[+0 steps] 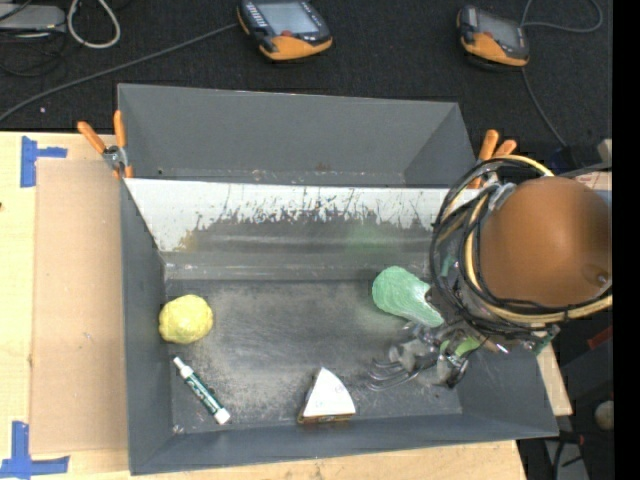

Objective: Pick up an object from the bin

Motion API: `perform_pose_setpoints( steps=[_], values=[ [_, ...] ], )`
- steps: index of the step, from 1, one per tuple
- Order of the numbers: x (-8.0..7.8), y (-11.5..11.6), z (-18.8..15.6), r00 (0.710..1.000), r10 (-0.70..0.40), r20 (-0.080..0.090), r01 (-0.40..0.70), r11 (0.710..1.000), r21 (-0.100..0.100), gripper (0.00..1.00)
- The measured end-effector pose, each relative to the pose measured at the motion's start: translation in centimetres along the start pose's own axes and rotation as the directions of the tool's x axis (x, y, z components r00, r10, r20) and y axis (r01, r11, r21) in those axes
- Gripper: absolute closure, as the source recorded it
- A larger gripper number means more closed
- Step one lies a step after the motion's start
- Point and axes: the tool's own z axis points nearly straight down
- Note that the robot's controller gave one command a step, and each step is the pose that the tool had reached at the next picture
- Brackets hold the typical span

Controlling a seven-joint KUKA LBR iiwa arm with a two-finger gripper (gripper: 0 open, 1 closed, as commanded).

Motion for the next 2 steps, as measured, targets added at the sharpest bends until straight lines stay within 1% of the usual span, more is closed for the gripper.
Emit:
perform_pose_setpoints(
  steps=[1,2],
  values=[
    [-0.3,-0.1,0.9,0.998,-0.063,0.002,0.063,0.998,0.001,1.00],
    [0.0,0.1,-1.5,0.997,-0.083,0.001,0.083,0.997,-0.002,1.00]
  ],
)
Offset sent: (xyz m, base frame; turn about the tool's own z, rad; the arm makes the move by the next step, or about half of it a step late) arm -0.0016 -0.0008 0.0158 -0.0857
